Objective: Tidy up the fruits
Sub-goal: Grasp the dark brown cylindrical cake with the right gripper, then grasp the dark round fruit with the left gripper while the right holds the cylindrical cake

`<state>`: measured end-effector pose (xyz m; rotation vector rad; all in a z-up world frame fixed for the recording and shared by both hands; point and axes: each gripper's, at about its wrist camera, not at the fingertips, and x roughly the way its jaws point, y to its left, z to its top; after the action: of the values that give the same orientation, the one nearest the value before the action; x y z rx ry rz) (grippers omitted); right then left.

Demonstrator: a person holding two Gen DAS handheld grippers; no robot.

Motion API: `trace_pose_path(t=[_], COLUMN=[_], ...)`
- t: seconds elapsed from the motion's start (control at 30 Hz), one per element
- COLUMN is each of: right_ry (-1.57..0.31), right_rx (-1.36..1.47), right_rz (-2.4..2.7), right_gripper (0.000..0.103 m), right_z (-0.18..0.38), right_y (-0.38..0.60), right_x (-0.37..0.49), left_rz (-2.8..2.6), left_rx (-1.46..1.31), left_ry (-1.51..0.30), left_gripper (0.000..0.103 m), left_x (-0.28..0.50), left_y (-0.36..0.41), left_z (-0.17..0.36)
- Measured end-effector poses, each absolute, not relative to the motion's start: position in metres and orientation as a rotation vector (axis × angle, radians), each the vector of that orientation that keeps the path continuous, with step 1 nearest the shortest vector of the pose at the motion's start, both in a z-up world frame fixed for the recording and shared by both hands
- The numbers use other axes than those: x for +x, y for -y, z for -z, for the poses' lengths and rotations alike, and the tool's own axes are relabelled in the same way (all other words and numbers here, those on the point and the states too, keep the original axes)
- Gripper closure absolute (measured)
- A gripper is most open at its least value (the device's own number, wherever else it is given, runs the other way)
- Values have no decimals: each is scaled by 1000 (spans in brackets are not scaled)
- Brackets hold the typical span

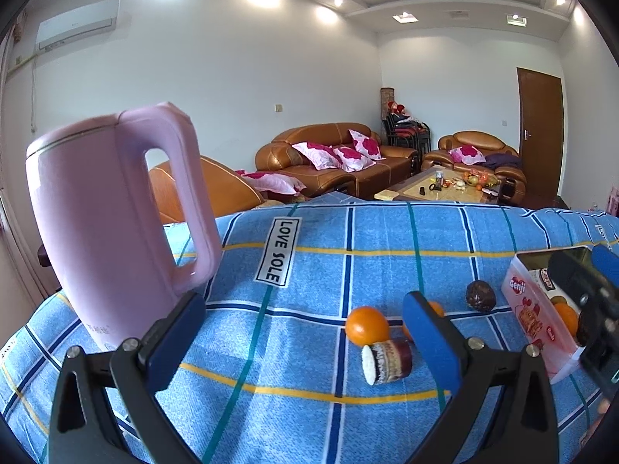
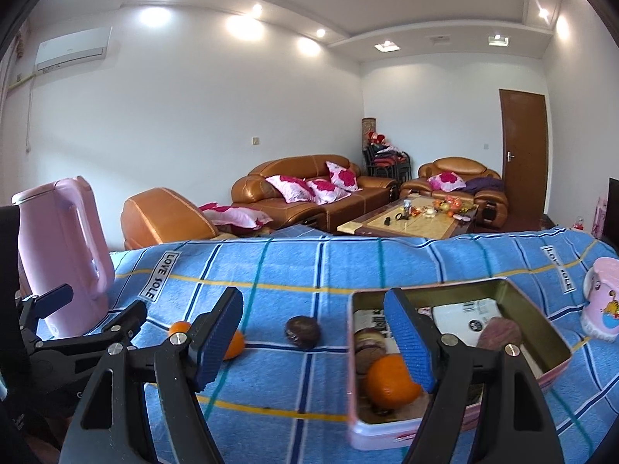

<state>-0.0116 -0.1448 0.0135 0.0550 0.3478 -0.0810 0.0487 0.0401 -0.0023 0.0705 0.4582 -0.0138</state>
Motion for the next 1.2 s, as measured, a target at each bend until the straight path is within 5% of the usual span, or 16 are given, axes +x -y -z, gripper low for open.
trace_pose_path(t=[0.63, 0.77, 0.9, 1.1, 1.2], right_ry=[-689, -739, -813, -872, -866], right_rx=[20, 35, 61, 67, 89], right_rz=[-146, -168, -171, -180, -195], right_gripper=[26, 42, 44, 69, 71], right_z=[22, 28, 38, 46, 45], right_y=[70, 56, 48, 40, 45], right_x=[37, 54, 70, 79, 77], left_rz=[-177, -199, -217, -207, -187], left_rx=[122, 111, 91, 62, 67], left_ry=[-616, -619, -628, -626, -611], left_gripper=[0, 0, 0, 0, 0], left_x=[87, 87, 91, 89, 87], left_y=[-94, -99, -103, -106, -104], left_z=[15, 14, 15, 14, 14])
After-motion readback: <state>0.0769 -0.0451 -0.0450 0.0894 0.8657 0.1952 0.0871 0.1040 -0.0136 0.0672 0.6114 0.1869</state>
